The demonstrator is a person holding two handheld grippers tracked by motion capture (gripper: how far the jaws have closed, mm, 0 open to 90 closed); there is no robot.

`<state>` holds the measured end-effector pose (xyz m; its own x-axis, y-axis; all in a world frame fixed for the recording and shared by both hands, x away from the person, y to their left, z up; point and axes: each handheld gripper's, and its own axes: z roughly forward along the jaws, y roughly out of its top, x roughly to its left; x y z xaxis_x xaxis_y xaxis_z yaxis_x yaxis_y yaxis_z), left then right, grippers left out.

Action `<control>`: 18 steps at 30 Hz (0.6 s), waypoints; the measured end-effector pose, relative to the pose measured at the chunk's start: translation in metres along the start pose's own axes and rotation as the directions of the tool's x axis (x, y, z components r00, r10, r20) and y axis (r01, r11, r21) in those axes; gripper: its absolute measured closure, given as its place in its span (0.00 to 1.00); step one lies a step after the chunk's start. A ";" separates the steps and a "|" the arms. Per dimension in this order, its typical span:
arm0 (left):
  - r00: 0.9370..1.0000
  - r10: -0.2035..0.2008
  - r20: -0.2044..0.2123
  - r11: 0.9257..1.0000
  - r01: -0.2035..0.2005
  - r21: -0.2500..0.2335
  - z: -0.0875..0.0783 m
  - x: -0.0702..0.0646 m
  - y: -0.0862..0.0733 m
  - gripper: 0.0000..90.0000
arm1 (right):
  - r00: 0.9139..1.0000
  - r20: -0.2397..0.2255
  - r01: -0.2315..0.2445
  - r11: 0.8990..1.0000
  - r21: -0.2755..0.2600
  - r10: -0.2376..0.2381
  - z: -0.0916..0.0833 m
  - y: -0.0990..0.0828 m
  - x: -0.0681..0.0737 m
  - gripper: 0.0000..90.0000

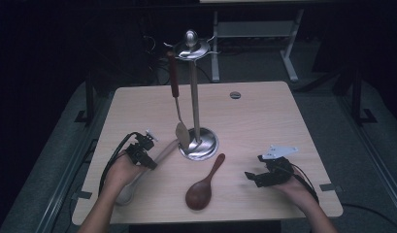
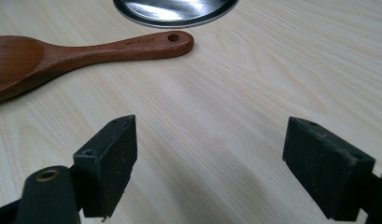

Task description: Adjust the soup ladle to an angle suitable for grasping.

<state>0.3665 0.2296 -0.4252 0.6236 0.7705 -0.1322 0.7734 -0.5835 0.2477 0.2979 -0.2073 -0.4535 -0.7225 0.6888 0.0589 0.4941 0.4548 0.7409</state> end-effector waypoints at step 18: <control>0.997 -0.023 0.073 0.943 0.046 -0.330 -0.050 0.024 -0.030 0.86 | 1.000 -0.003 -0.002 1.000 0.003 0.002 0.001 0.000 0.000 0.20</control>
<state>0.3527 0.2786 -0.3882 0.6123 0.7629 -0.2075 0.7204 -0.4303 0.5439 0.2981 -0.2063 -0.4543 -0.7232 0.6878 0.0627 0.4970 0.4553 0.7387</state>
